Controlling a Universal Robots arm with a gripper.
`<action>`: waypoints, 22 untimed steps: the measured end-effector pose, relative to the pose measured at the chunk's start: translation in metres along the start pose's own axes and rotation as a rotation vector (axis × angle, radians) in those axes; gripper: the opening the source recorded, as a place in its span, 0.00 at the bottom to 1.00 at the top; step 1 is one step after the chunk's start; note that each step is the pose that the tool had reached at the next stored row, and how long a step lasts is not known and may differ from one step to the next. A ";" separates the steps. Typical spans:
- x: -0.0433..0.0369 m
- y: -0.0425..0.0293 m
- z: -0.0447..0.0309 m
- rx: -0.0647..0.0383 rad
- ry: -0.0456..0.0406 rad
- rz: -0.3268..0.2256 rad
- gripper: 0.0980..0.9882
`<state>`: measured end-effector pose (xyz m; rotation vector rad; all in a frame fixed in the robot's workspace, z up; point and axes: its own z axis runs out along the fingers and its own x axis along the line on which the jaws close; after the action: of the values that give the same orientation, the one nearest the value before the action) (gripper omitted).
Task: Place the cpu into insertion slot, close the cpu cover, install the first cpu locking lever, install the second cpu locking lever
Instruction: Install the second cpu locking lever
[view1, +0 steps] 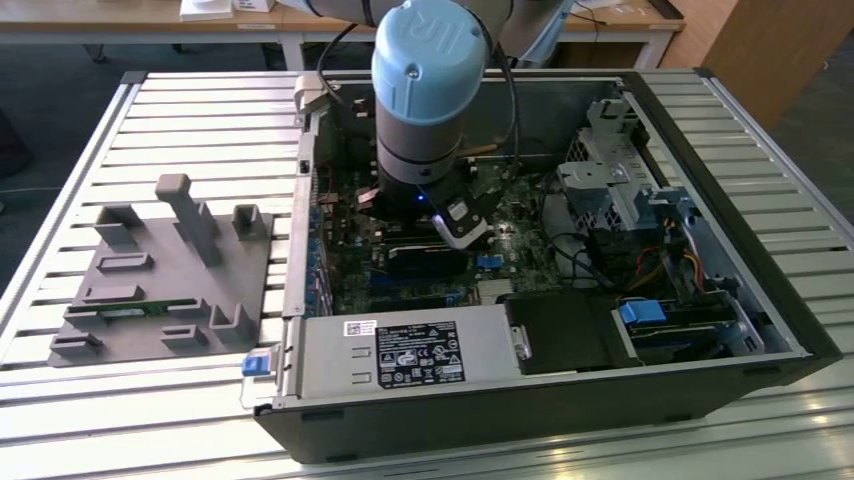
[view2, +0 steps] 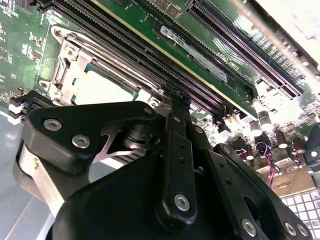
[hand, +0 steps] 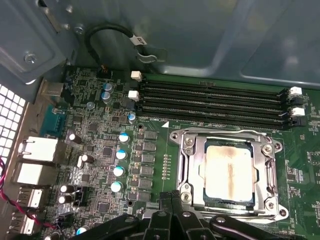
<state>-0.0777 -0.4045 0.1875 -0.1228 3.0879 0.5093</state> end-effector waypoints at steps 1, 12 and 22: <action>0.0000 0.0000 -0.0001 0.000 -0.0001 0.000 0.01; 0.0000 0.0014 -0.0041 0.004 0.0002 0.000 0.01; -0.0003 0.0061 -0.0181 0.005 0.0003 0.000 0.01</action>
<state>-0.0779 -0.4046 0.2066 -0.1227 3.0891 0.5022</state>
